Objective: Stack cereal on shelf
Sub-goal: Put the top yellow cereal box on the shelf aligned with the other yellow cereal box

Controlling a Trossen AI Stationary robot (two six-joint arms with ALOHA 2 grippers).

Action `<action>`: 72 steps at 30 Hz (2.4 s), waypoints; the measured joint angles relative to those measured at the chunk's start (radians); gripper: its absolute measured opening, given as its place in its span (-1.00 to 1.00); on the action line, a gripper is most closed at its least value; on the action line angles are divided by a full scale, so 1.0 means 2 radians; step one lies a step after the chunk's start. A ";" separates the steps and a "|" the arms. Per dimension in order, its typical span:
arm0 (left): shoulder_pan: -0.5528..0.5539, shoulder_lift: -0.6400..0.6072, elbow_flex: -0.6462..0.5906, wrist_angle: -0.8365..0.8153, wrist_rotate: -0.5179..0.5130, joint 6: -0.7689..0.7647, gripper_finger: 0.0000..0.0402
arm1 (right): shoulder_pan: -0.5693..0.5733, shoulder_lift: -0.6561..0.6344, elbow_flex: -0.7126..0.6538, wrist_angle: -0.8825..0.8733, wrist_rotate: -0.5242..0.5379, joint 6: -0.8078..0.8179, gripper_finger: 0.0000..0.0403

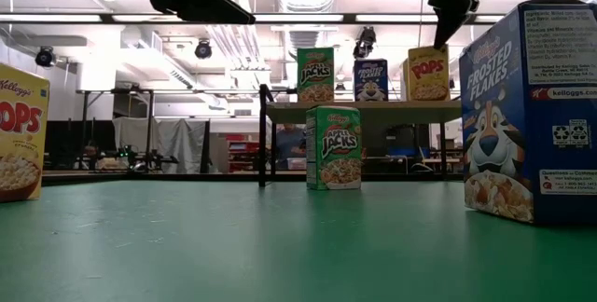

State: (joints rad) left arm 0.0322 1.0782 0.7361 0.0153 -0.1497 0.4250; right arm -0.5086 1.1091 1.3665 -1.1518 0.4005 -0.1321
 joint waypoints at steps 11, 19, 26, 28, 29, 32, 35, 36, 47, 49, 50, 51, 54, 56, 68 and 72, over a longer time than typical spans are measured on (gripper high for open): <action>0.000 0.000 0.000 -0.008 0.000 -0.005 0.27 | 0.000 0.000 -0.024 -0.002 -0.019 0.023 -0.94; 0.000 0.000 0.000 -0.009 0.000 -0.010 0.27 | 0.000 0.000 -0.051 0.007 0.042 0.023 -0.94; 0.000 0.000 0.000 -0.009 0.000 -0.010 0.27 | 0.000 0.000 -0.068 0.016 0.037 0.026 -0.94; 0.000 0.000 0.000 -0.008 0.000 -0.010 0.27 | 0.000 0.000 -0.073 0.017 0.016 0.027 -0.94; 0.000 0.000 0.000 -0.009 0.000 -0.011 0.27 | 0.000 0.000 -0.076 0.017 0.006 0.027 -0.94; 0.000 0.000 0.000 -0.008 0.000 -0.012 0.27 | 0.000 0.000 -0.087 0.028 0.001 0.032 -0.94; 0.000 0.000 0.000 -0.009 0.000 -0.012 0.27 | 0.000 0.000 -0.106 0.053 0.002 0.029 -0.94; 0.000 0.000 0.000 -0.009 0.000 -0.012 0.27 | 0.000 0.000 -0.113 0.062 0.005 0.026 -0.94; 0.000 0.000 0.000 -0.008 0.000 -0.012 0.27 | 0.000 0.002 -0.154 0.122 0.027 0.002 -0.94; 0.000 0.000 0.000 -0.008 0.000 -0.012 0.27 | 0.000 0.002 -0.154 0.128 0.028 0.001 -0.94; 0.000 0.000 0.000 -0.008 0.000 -0.012 0.27 | 0.000 0.002 -0.154 0.128 0.028 0.001 -0.94; 0.000 0.000 0.000 -0.008 0.000 -0.012 0.27 | 0.000 0.002 -0.154 0.127 0.028 0.000 -0.94; 0.000 0.000 0.000 -0.008 0.000 -0.012 0.27 | 0.000 0.002 -0.154 0.128 0.036 0.000 -0.94; 0.000 0.000 0.000 -0.008 0.000 -0.012 0.27 | 0.000 0.002 -0.154 0.130 0.037 0.000 -0.94; 0.000 0.000 0.000 -0.008 0.000 -0.012 0.27 | 0.000 0.002 -0.154 0.149 0.037 -0.009 -0.94; 0.000 0.000 0.000 -0.008 0.000 -0.012 0.27 | 0.000 0.002 -0.154 0.149 0.037 -0.009 -0.94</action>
State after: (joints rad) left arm 0.0322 1.0782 0.7361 -0.0014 -0.1497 0.4019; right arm -0.5085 1.1141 1.0580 -0.8542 0.4736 -0.1497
